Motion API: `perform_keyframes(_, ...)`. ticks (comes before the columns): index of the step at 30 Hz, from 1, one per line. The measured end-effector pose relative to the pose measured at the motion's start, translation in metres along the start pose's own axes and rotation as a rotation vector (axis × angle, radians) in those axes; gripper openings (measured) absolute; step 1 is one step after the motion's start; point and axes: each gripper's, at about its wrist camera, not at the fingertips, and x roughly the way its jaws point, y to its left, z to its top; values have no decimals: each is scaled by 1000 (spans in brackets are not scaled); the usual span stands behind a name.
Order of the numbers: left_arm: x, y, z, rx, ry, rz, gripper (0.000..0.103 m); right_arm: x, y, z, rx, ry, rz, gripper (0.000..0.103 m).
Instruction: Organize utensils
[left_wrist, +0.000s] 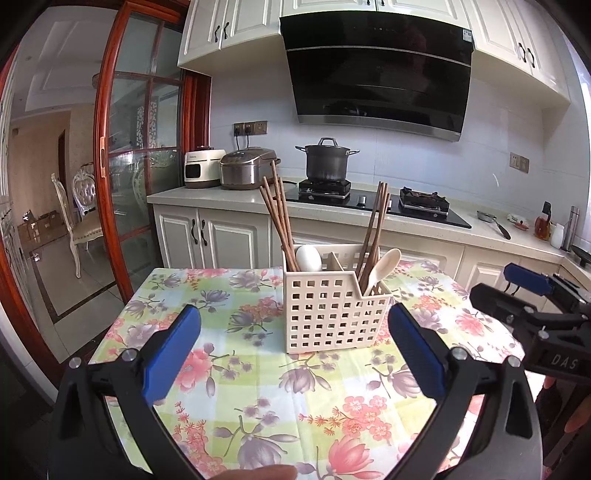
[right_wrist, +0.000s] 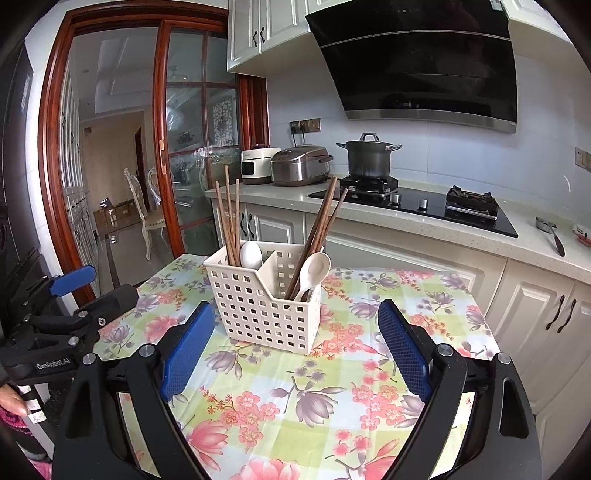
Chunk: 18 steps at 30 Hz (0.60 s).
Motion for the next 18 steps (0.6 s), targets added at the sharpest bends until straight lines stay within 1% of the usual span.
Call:
perform_keyframes(8, 0, -2, 0, -4, 9, -23, 98, -5, -2, 2, 2, -4, 2, 84)
perform_keyframes(18, -2, -3, 0, -1, 7, -22, 98, -5, -2, 2, 0, -1, 9, 84)
